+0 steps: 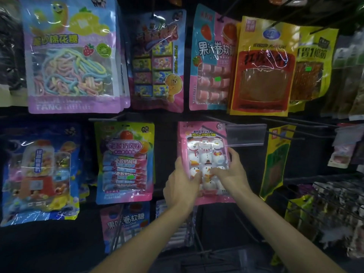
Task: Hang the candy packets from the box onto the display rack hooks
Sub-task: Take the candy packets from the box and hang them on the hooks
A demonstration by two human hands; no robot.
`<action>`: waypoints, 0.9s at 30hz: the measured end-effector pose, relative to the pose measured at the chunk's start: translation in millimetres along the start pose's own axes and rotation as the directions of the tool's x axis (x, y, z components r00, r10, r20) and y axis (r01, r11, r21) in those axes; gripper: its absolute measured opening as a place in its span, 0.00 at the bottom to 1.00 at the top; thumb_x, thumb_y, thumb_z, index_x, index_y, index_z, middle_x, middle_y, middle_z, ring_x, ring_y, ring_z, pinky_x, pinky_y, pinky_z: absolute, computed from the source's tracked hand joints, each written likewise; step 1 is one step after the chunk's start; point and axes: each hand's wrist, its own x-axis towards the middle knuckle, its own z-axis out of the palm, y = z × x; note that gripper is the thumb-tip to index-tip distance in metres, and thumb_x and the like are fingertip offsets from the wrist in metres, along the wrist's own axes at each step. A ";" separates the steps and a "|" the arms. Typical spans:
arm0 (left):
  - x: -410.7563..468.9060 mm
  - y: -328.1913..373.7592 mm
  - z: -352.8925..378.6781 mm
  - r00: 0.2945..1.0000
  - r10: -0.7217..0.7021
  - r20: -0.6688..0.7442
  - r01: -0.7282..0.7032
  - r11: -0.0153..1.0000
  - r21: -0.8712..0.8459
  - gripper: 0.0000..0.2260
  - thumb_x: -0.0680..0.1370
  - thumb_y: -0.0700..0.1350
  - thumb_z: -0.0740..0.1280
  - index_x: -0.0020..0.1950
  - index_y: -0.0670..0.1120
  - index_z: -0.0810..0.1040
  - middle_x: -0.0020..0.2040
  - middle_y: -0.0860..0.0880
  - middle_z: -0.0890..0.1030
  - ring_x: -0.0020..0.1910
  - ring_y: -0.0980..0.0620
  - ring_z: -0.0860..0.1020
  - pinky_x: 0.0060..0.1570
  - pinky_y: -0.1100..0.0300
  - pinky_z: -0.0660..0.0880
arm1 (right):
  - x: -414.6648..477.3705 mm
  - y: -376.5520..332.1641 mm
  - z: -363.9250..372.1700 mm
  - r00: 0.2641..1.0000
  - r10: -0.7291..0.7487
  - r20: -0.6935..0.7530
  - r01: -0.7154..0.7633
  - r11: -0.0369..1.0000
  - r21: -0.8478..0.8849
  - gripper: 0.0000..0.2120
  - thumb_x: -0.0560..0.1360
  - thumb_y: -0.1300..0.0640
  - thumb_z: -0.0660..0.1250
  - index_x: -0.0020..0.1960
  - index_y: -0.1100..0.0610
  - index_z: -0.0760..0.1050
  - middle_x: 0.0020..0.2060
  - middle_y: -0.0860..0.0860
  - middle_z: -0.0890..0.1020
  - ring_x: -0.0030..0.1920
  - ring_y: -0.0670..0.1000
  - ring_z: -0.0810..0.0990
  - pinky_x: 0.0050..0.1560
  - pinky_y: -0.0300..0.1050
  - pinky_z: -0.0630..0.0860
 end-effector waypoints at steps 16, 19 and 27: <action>59.5 -22.4 26.1 0.999 0.021 -0.045 -0.014 0.990 0.140 0.13 0.84 0.57 0.65 0.58 0.50 0.66 0.49 0.48 0.82 0.47 0.42 0.83 0.46 0.45 0.81 | 47.8 20.3 48.0 0.984 -0.123 -0.131 0.106 0.986 -0.128 0.38 0.75 0.47 0.77 0.78 0.43 0.60 0.66 0.52 0.79 0.64 0.56 0.80 0.63 0.62 0.80; 65.7 -26.3 30.6 0.998 0.041 -0.046 -0.033 0.985 0.170 0.14 0.82 0.58 0.67 0.57 0.51 0.67 0.51 0.49 0.80 0.50 0.44 0.82 0.46 0.47 0.80 | 51.0 28.3 50.0 0.978 -0.144 -0.153 0.125 0.984 -0.130 0.40 0.75 0.48 0.77 0.80 0.44 0.59 0.68 0.51 0.78 0.66 0.55 0.80 0.63 0.62 0.81; 80.0 -34.1 38.8 0.999 0.004 -0.053 0.000 0.997 0.077 0.21 0.79 0.56 0.69 0.66 0.49 0.66 0.64 0.44 0.74 0.57 0.40 0.79 0.50 0.44 0.80 | 57.5 47.7 53.1 0.997 -0.059 -0.053 0.058 0.998 -0.025 0.49 0.65 0.34 0.74 0.81 0.45 0.60 0.71 0.53 0.74 0.67 0.54 0.77 0.66 0.61 0.79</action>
